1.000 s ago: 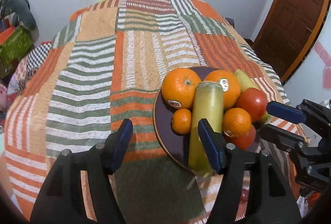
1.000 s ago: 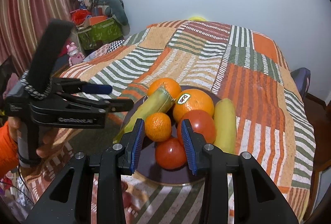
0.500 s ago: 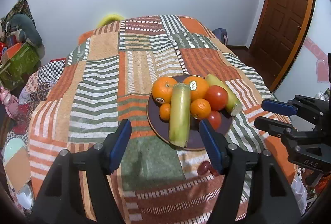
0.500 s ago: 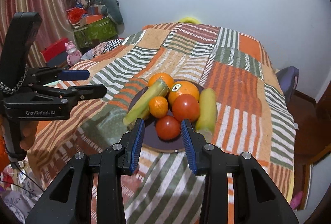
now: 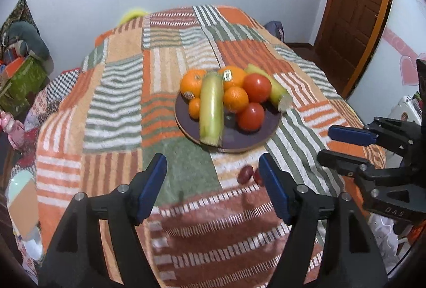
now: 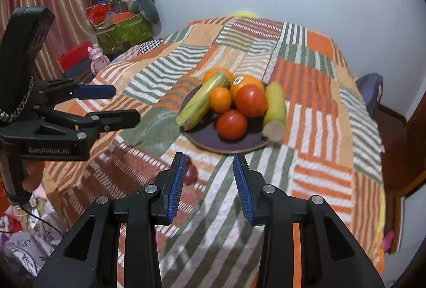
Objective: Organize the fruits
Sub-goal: 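Grasp a red grape with the right tool while the left tool grasps another grape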
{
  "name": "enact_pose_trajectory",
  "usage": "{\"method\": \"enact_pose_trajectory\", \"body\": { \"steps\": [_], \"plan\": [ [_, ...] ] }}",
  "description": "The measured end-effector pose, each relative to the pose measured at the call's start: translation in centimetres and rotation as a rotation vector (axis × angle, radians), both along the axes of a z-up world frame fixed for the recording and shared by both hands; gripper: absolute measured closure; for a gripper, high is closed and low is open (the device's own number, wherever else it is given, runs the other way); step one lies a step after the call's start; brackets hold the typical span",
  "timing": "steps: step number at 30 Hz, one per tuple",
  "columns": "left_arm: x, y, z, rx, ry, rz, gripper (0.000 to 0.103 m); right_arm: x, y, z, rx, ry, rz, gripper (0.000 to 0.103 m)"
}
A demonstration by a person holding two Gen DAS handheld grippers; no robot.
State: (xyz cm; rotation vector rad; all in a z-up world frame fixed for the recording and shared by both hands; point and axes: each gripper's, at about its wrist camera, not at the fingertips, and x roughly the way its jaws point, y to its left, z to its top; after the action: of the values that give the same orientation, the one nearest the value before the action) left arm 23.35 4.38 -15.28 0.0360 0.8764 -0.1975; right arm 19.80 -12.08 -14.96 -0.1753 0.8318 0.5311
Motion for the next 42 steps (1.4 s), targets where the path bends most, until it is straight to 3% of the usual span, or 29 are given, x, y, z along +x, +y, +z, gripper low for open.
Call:
{"method": "enact_pose_trajectory", "body": {
  "steps": [12, 17, 18, 21, 30, 35, 42],
  "plan": [
    [0.2, 0.2, -3.1, 0.031, 0.067, -0.013, 0.032, 0.5, 3.2, -4.4, -0.035, 0.098, 0.069, 0.069],
    [0.4, 0.5, -3.9, 0.037, 0.080, -0.030, 0.049, 1.0, 4.2, -5.7, -0.068, 0.108, 0.080, 0.074],
    [0.4, 0.5, -4.0, 0.038, 0.083, -0.033, 0.051, 1.1, 4.3, -5.9, -0.071, 0.115, 0.082, 0.079],
    [0.6, 0.5, -4.4, 0.035, 0.093, -0.044, 0.056, 1.4, 4.5, -6.4, -0.081, 0.119, 0.079, 0.080],
    [1.1, 0.4, -5.3, 0.023, 0.111, -0.061, 0.057, 1.8, 5.5, -7.4, -0.129, 0.083, 0.091, 0.084],
    [1.7, 0.2, -6.0, -0.019, 0.158, -0.085, 0.057, 1.9, 5.0, -7.2, -0.123, 0.060, 0.084, 0.084],
    [2.2, -1.7, -6.9, -0.002, 0.175, -0.118, 0.060, 1.8, 3.2, -5.5, -0.076, 0.043, 0.064, 0.084]
  ]
}}
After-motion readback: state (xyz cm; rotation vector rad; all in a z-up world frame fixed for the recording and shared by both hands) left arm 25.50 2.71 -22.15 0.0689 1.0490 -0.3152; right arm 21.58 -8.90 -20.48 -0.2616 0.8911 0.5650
